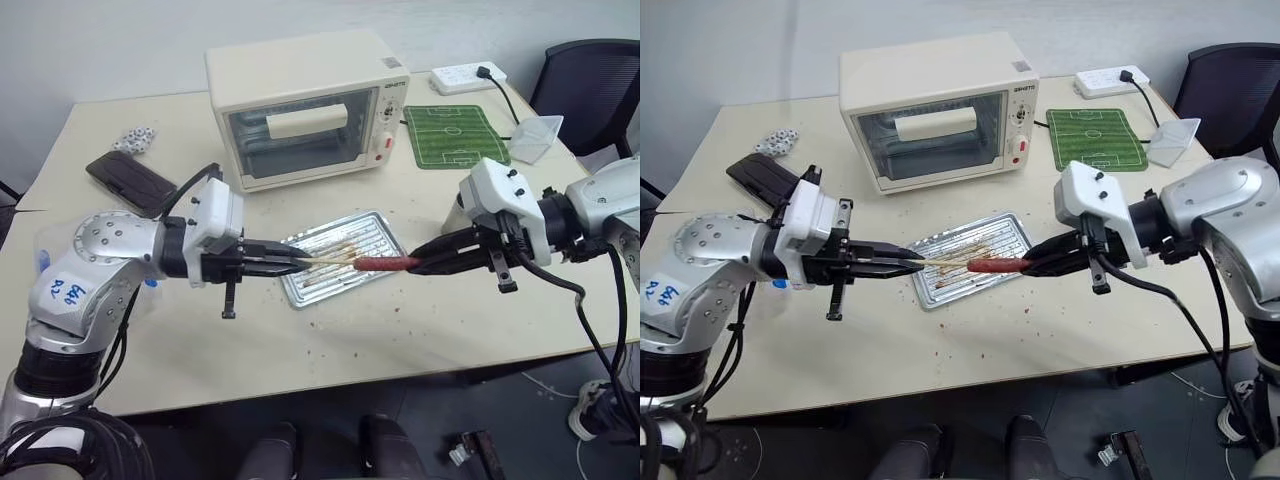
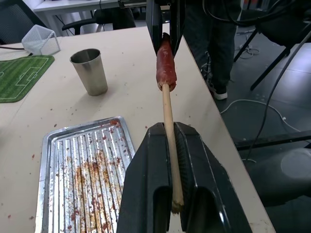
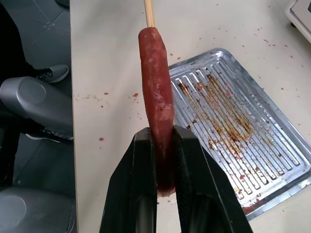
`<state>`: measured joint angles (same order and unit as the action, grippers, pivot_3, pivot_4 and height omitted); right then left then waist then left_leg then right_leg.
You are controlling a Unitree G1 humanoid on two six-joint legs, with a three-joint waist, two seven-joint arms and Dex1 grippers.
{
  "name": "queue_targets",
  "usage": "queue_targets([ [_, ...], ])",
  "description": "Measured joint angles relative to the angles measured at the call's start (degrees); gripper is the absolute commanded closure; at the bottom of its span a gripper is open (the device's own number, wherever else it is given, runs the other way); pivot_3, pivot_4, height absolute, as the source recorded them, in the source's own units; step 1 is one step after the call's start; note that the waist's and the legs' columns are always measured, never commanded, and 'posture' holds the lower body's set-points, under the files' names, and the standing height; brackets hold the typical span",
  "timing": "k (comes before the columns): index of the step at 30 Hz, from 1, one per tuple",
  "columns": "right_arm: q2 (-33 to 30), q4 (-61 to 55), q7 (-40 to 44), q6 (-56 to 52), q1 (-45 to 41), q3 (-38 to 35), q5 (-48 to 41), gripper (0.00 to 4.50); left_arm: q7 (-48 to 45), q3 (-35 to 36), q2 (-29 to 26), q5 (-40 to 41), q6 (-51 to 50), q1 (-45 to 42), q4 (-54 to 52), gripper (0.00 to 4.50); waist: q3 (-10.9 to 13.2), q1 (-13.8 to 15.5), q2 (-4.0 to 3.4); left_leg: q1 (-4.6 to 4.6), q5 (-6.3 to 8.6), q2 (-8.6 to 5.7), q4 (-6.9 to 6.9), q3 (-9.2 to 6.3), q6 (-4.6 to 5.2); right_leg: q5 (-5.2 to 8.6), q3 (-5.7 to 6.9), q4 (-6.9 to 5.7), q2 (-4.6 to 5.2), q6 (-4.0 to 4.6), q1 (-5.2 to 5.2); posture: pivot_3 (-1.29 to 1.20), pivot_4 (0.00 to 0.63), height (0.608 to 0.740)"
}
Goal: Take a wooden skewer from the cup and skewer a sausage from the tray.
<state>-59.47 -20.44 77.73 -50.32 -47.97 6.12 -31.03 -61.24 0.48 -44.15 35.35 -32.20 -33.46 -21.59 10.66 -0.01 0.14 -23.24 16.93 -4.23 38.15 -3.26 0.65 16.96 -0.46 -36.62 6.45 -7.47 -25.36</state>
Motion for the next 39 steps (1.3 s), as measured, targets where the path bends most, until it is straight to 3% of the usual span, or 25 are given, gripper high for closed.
queue_targets([
  [7,1.37,-0.01,-1.46,-2.10,-1.11,0.10,0.00,4.27,0.82,-0.45,2.47,-1.54,0.44,-0.14,0.61,4.50,0.00,0.06,0.01,0.00,0.00,-0.01,0.01,0.00,0.00,0.00,0.00,-0.02,0.00,0.00,0.00,0.00,0.150,0.740],
  [8,1.47,-0.01,-1.62,-2.55,-1.20,0.10,-0.01,3.78,0.81,-0.45,2.68,-1.68,0.44,-0.14,0.78,4.50,0.00,0.06,0.01,-0.01,0.00,-0.01,0.02,0.00,0.00,0.00,0.01,-0.02,0.00,0.00,0.00,0.00,0.150,0.740],
  [10,1.73,-0.02,-1.90,-3.03,-1.38,0.09,-0.65,3.47,0.79,-0.58,2.82,-1.76,0.49,-0.13,0.93,4.50,0.00,0.04,0.01,0.00,0.00,-0.01,0.01,0.00,0.00,0.00,0.00,-0.02,0.00,0.00,0.00,0.00,0.150,0.740],
  [17,2.70,-0.90,-3.02,-3.04,-2.87,0.03,-3.02,1.32,3.87,-0.52,3.34,-2.27,0.23,3.11,-0.73,4.50,0.00,0.00,0.02,0.00,0.00,0.00,0.01,0.00,0.00,0.00,-0.01,-0.04,0.02,0.00,0.00,0.00,0.150,0.740],
  [23,3.95,5.48,-6.92,0.37,-5.32,-0.52,-0.45,1.32,14.40,9.33,3.10,-1.65,-4.00,12.03,-8.46,4.50,0.00,-0.02,0.02,0.01,0.00,0.04,0.00,0.02,-0.01,0.00,-0.06,-0.03,0.06,0.00,-0.04,0.00,0.150,0.740],
  [26,6.09,7.93,-9.63,-0.89,-6.50,-2.68,-1.32,1.32,26.83,18.17,7.66,-2.62,-8.10,19.95,-15.31,4.50,0.00,-0.11,0.03,0.02,0.01,0.04,-0.04,0.04,0.00,0.00,-0.11,-0.05,0.09,0.00,-0.04,0.00,0.150,0.740],
  [29,7.69,8.78,-12.17,-3.12,-7.15,-4.40,-2.84,0.78,37.15,23.25,11.53,-4.55,-12.48,24.19,-18.91,4.50,-0.02,0.29,0.07,0.00,0.00,0.04,0.02,0.01,-0.01,0.00,-0.06,-0.03,0.07,0.00,-0.03,0.00,0.150,0.740],
  [31,9.64,8.46,-13.98,-5.02,-6.94,-5.13,-4.57,0.17,46.46,29.30,17.25,-7.33,-15.43,26.52,-21.51,4.50,-0.07,0.56,0.17,0.03,0.01,0.02,0.05,0.02,0.00,0.00,-0.06,-0.05,0.03,0.00,0.00,0.00,0.150,0.740],
  [34,10.72,7.29,-16.17,-6.20,-5.75,-5.25,-5.66,0.08,55.54,35.91,19.55,-11.76,-18.31,29.41,-21.55,4.50,-0.16,0.90,0.35,0.02,0.02,0.03,0.05,0.02,-0.01,0.00,-0.05,-0.08,0.00,0.00,-0.02,0.00,0.150,0.740],
  [39,13.24,5.86,-18.51,-7.96,-5.71,-6.49,-9.08,0.08,59.71,39.13,20.53,-15.11,-18.19,31.74,-20.84,4.50,-0.24,1.64,0.48,0.03,0.02,-0.04,0.10,0.02,0.02,0.00,-0.04,-0.05,0.03,0.00,0.03,0.00,0.150,0.740],
])
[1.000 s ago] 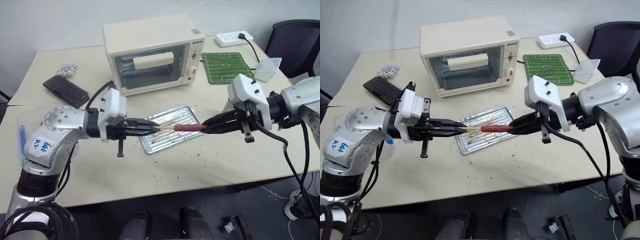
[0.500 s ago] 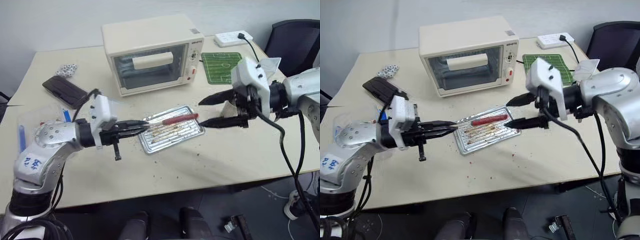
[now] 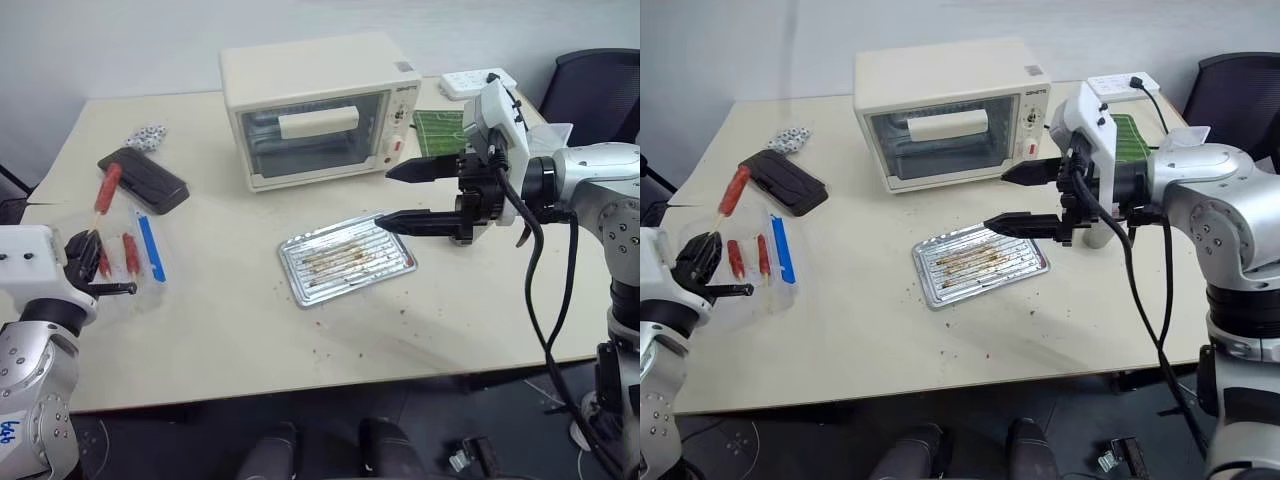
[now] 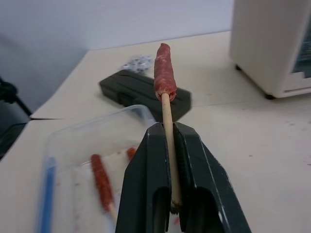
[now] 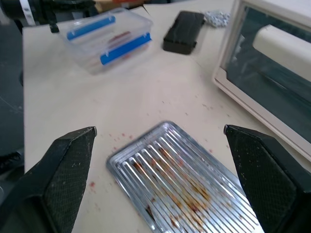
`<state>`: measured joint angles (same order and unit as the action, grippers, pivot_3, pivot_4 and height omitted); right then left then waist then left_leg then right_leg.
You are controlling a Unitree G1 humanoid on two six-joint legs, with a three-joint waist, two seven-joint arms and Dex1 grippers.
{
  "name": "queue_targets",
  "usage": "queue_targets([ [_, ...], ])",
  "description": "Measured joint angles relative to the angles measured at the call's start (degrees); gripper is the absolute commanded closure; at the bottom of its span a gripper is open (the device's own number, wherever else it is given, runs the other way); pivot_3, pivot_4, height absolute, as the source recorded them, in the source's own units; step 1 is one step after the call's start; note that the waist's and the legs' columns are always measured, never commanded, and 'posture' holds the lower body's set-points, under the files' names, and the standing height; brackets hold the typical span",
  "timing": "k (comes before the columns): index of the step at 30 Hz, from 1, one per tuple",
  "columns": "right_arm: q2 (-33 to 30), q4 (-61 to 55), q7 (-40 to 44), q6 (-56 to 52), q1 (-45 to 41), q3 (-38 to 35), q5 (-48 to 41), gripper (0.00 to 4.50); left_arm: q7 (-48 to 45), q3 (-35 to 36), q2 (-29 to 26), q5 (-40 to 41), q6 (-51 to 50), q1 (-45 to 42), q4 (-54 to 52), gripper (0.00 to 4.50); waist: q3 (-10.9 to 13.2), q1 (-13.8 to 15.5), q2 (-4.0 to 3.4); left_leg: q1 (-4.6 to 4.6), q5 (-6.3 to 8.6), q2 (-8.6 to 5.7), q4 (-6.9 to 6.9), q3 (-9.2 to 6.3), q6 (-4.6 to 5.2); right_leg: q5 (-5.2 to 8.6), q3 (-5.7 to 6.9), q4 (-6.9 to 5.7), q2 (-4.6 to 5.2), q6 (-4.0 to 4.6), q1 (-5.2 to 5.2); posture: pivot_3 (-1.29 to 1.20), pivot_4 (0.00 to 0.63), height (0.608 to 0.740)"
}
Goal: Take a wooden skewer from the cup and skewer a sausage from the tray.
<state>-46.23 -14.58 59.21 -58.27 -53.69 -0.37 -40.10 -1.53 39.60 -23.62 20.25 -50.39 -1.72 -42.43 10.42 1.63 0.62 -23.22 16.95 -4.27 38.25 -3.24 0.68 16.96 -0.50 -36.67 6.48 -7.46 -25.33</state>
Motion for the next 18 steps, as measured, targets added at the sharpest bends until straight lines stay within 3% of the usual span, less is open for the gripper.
queue_targets([
  [9,0.01,-0.37,-1.94,-0.30,0.00,0.02,-0.67,0.08,0.76,3.00,2.32,-0.52,1.29,2.20,6.25,4.50,-0.09,-0.15,0.15,0.00,0.01,0.03,-0.01,0.00,0.00,0.00,0.01,0.04,0.02,0.00,0.00,0.00,0.150,0.740],
  [10,0.01,-0.37,-2.05,-0.30,0.00,0.02,-0.67,0.00,0.65,2.59,2.32,-0.52,1.41,2.20,6.59,3.90,-0.09,-0.16,0.15,0.00,0.01,0.03,-0.02,0.00,0.00,0.00,0.01,0.03,0.02,0.00,0.00,0.00,0.150,0.740],
  [14,0.00,-0.37,-2.12,-0.20,0.01,0.02,-0.67,0.00,0.47,1.35,2.31,-0.44,2.47,2.15,6.68,2.77,-0.09,-0.19,0.15,0.00,0.01,0.05,-0.03,0.00,-0.01,0.00,0.01,0.04,0.04,0.00,0.00,0.00,0.150,0.740],
  [17,-0.51,-0.67,-1.22,0.22,0.54,0.04,-0.69,0.00,0.01,1.45,1.99,0.07,2.44,2.12,6.67,1.99,-0.09,-0.20,0.15,0.00,0.02,0.06,-0.05,0.00,-0.02,0.00,0.01,0.06,0.04,0.00,-0.01,0.00,0.150,0.740],
  [18,-0.90,-0.74,-0.55,0.62,0.93,0.07,-0.70,0.00,-0.64,2.06,1.79,0.98,2.19,2.18,6.65,1.99,-0.09,-0.24,0.15,0.00,0.03,0.07,-0.06,0.00,-0.03,0.00,0.01,0.07,0.04,0.00,-0.01,0.00,0.150,0.740],
])
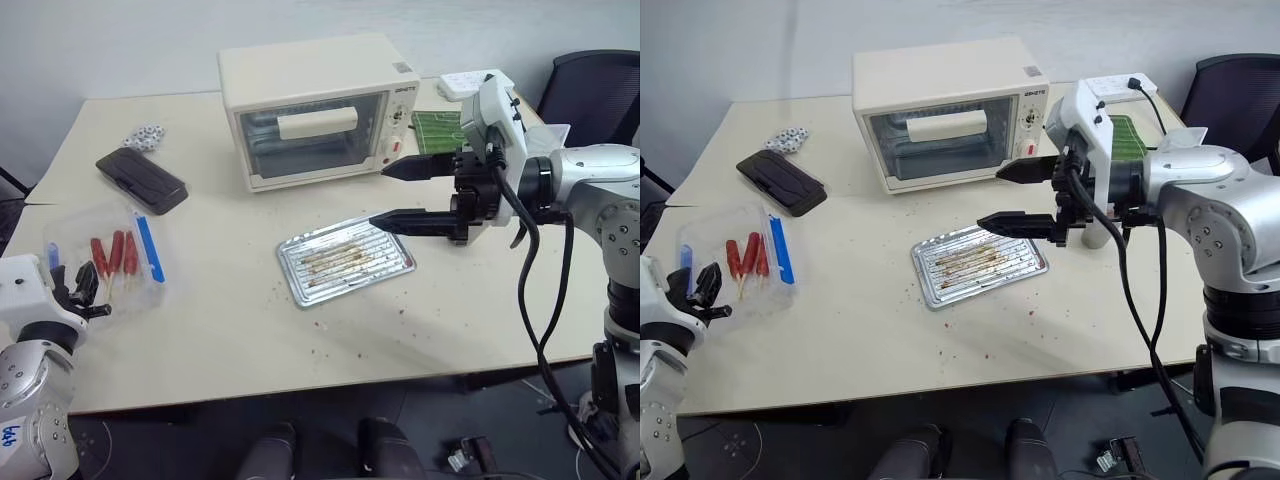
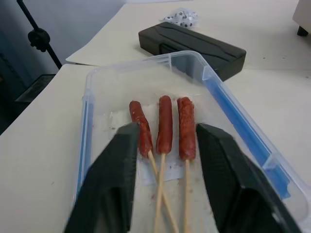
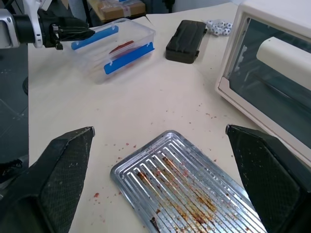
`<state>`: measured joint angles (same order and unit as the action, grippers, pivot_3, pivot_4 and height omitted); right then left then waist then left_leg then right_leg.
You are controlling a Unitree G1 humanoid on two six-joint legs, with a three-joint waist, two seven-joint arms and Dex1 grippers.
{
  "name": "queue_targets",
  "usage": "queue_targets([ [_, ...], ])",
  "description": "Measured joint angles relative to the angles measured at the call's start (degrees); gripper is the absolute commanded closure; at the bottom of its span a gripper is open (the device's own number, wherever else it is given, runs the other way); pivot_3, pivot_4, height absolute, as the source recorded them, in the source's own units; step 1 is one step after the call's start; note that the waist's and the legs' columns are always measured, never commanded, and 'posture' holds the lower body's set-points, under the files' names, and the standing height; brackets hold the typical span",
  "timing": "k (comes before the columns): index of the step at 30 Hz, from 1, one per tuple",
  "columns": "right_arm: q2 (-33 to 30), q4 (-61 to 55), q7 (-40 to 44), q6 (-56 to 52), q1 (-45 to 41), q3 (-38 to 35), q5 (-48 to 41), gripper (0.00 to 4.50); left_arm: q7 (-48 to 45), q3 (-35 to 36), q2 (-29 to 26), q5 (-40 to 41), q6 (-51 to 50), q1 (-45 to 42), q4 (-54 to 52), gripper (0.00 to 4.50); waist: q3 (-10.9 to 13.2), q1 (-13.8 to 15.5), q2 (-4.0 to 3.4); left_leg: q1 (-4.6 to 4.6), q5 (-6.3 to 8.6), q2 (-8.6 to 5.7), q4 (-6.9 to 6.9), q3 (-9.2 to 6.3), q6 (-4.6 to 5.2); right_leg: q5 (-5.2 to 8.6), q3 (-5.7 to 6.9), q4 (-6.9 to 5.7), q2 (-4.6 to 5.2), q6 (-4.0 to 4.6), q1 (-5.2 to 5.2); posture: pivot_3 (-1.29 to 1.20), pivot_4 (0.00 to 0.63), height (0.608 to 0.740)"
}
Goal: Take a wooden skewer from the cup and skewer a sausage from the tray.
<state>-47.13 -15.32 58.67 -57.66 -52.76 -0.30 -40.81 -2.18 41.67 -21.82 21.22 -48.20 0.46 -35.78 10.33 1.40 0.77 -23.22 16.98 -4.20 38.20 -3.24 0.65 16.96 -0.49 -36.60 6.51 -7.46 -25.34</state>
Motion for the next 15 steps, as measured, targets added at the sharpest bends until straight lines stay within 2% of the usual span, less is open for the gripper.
queue_targets([
  [4,-2.21,0.06,2.64,1.25,0.93,0.09,0.17,0.00,-5.55,6.86,-2.42,8.38,-2.60,2.54,-1.35,1.99,0.00,-0.26,0.00,0.00,0.05,0.06,-0.02,0.00,-0.02,0.01,-0.02,0.07,0.04,0.01,-0.01,0.00,0.150,0.740],
  [7,-5.27,0.68,6.79,2.83,1.61,0.20,0.26,0.00,-11.33,14.96,-7.19,15.02,-4.19,7.82,-1.96,1.99,0.00,-0.38,0.00,0.00,0.11,0.14,-0.04,0.00,-0.05,0.05,-0.01,0.14,0.04,0.09,-0.01,0.00,0.150,0.740],
  [9,-6.61,2.36,9.51,3.91,1.58,0.22,0.40,0.00,-14.17,20.23,-9.11,16.72,-3.63,11.74,-1.83,1.99,0.00,-0.41,0.00,0.05,0.11,0.14,-0.05,0.01,-0.03,0.06,0.00,0.16,0.06,0.11,0.03,0.00,0.150,0.740],
  [15,-7.65,6.79,14.65,6.75,0.93,1.56,1.90,0.00,-20.15,24.14,-9.61,17.07,-0.39,20.76,2.03,1.99,0.00,-0.38,0.00,0.34,0.27,0.26,-0.08,-0.01,0.04,0.03,0.01,0.42,0.06,0.19,0.46,0.00,0.150,0.740],
])
